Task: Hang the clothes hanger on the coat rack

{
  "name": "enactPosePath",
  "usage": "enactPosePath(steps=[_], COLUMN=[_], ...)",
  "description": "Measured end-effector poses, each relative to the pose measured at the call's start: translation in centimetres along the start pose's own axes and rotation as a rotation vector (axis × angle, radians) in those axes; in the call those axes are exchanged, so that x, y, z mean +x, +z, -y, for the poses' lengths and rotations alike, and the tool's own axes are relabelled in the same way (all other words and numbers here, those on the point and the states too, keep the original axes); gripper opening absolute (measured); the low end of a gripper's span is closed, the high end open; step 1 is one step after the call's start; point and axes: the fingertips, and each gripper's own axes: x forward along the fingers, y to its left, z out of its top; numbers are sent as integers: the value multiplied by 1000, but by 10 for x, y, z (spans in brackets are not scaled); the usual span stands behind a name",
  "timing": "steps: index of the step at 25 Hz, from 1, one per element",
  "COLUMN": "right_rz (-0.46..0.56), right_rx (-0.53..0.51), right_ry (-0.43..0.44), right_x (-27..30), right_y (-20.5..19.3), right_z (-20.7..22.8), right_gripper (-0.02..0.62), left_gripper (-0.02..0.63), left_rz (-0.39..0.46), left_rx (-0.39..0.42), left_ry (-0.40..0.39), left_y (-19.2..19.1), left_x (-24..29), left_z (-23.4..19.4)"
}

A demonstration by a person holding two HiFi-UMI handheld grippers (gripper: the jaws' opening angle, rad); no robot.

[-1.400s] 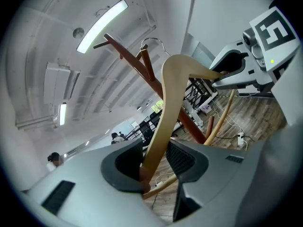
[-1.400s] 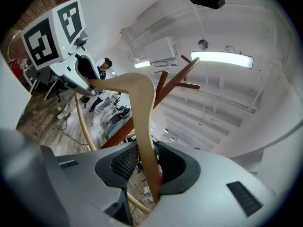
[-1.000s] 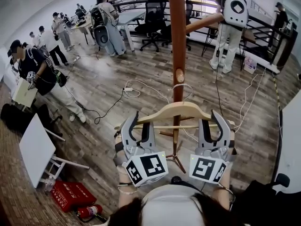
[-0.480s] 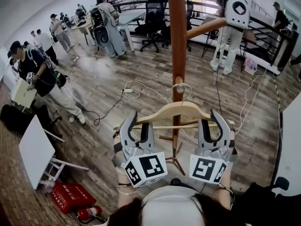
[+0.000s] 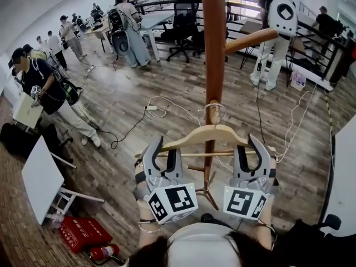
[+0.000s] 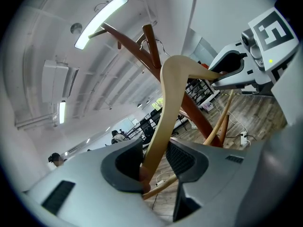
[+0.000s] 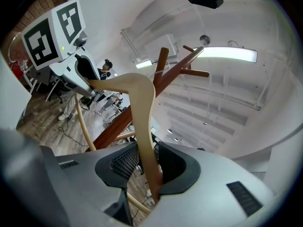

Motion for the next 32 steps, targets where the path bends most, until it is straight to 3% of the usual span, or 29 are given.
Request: enactPosePath(steps=[8,20,32], right_rz=[-21,-27,-15], right_rx=[5,22,40], right_ry=[25,54,58], right_x=[11,16,22], right_y=[-13,-25,-28], right_z=[-5,-19,-19], right_gripper=[141,141,143], left_gripper=[153,153,155], left_rz=[-26,-61,-66], left_rx=[-34,1,-22], left_ry=[-7,-19,-2], left_y=[-1,-22,-20], left_x=[11,14,20], left_z=[7,19,18])
